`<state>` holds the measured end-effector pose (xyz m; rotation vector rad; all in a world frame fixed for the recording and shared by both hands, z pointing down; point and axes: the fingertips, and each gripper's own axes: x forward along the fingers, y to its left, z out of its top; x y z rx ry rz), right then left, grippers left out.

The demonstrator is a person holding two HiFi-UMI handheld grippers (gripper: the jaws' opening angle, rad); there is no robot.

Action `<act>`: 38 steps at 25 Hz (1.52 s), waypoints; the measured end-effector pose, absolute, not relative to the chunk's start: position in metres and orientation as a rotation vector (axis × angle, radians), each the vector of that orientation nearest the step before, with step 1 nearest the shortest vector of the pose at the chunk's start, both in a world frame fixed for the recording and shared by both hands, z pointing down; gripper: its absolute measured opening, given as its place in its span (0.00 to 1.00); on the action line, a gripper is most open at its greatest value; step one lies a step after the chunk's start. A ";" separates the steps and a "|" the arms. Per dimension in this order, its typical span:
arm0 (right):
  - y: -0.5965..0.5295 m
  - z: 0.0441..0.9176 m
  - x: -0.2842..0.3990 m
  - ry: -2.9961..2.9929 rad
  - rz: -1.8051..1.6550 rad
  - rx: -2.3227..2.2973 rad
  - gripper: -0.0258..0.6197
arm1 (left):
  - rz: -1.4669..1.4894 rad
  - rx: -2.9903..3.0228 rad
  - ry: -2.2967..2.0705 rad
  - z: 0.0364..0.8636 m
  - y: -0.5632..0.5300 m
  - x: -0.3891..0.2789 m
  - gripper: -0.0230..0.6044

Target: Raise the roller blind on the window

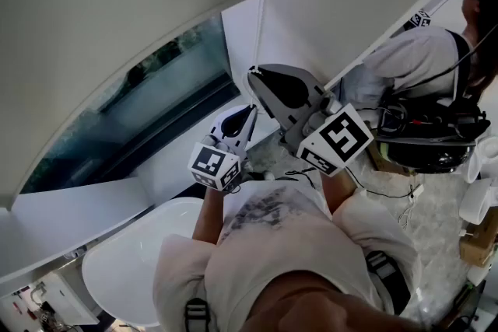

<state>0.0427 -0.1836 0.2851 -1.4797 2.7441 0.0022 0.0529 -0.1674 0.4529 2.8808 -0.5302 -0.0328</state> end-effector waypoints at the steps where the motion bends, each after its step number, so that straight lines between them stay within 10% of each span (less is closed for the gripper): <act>1: -0.184 0.286 0.044 2.740 -0.002 -1.481 0.14 | -0.033 2.879 -0.530 0.454 -0.167 0.054 0.05; 38: -0.181 0.421 0.034 2.819 -0.353 -1.606 0.14 | 0.277 2.725 -0.556 0.598 -0.156 0.045 0.05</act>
